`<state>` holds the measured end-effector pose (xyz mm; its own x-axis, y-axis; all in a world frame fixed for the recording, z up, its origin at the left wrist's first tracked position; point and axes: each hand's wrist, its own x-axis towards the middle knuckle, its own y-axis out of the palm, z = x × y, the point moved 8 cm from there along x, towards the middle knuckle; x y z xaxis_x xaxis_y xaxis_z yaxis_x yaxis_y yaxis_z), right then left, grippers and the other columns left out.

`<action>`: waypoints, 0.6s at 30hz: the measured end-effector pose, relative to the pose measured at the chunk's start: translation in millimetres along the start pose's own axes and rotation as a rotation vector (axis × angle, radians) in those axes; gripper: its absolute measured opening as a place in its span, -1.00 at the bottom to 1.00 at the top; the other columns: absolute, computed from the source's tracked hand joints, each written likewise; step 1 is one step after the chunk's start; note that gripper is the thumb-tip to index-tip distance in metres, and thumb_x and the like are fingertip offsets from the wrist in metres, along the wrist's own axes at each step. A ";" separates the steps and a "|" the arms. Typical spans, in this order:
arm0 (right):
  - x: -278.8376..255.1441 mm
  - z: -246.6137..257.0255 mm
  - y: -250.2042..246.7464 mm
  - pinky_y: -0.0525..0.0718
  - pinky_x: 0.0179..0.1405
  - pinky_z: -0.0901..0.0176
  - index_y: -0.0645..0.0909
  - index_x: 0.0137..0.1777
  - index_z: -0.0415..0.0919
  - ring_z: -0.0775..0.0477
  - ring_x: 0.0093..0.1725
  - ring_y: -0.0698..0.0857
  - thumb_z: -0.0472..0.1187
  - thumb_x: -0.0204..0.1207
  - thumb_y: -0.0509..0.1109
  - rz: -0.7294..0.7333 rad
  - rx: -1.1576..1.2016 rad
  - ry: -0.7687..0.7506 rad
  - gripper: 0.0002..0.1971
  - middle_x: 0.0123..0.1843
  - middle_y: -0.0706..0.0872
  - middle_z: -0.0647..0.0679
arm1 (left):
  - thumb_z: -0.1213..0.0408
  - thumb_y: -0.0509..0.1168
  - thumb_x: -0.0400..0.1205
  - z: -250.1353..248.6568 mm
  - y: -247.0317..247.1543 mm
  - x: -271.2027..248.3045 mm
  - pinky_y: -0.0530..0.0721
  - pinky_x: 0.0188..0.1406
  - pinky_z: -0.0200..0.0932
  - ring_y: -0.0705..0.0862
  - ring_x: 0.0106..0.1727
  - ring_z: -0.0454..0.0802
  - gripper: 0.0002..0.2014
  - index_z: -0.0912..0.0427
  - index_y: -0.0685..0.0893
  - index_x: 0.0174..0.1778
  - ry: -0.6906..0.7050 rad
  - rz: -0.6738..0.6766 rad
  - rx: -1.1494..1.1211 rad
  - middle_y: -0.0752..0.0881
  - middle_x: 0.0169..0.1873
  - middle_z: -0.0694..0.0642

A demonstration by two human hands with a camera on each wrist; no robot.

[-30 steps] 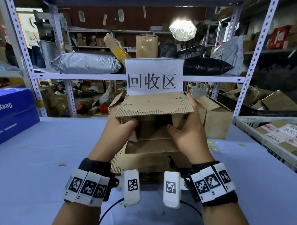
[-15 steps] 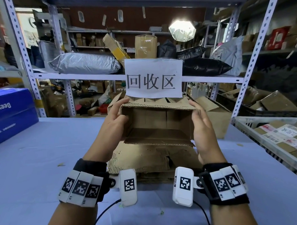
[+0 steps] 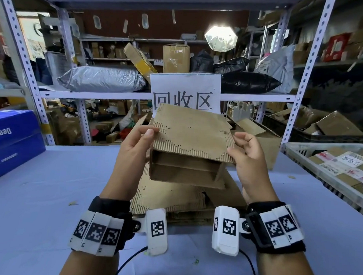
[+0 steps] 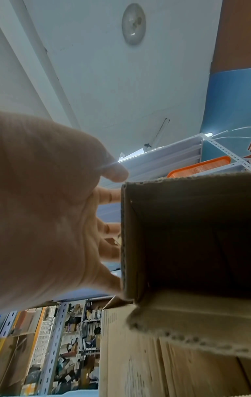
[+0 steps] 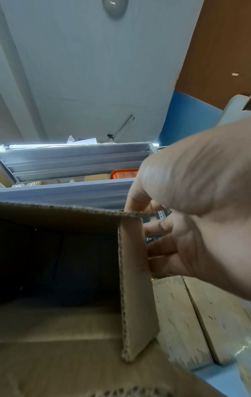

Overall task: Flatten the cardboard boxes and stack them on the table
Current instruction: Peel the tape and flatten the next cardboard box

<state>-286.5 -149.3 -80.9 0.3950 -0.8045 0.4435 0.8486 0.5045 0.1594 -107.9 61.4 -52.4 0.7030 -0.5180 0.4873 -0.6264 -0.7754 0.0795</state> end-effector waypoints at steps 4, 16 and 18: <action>-2.4 8.6 1.0 0.70 0.35 0.01 0.52 0.36 0.20 0.19 0.33 0.68 -0.54 0.44 0.42 0.017 -0.020 -0.079 -0.34 0.35 0.68 0.17 | 0.34 0.30 0.77 -7.5 -13.1 0.9 0.71 -0.02 -0.06 0.74 -0.06 -0.18 -0.89 0.09 0.68 -0.04 0.094 -0.091 -0.076 0.78 -0.14 -0.07; -6.5 9.7 6.4 0.76 0.11 0.06 0.63 0.15 -0.04 0.03 0.16 0.79 0.23 0.74 0.08 0.019 0.124 0.042 -0.58 0.10 0.80 0.10 | 0.28 0.47 0.68 3.6 -29.8 7.0 0.75 0.09 0.05 0.72 -0.04 0.04 -0.72 0.22 0.62 0.26 0.065 -0.175 -0.167 0.78 -0.09 0.11; -6.5 5.4 1.7 0.73 0.25 -0.09 0.64 0.18 -0.08 -0.08 0.24 0.78 0.44 0.54 0.00 -0.026 0.203 0.090 -0.33 0.18 0.80 -0.04 | -0.01 0.60 0.53 13.7 -30.4 11.1 0.72 0.31 0.17 0.73 0.20 0.02 -0.40 0.05 0.55 0.41 -0.045 -0.143 -0.101 0.73 0.22 0.11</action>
<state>-289.5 -141.5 -78.7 0.4113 -0.8384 0.3578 0.7742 0.5285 0.3484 -76.4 74.3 -61.3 0.8002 -0.4224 0.4258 -0.5482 -0.8030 0.2336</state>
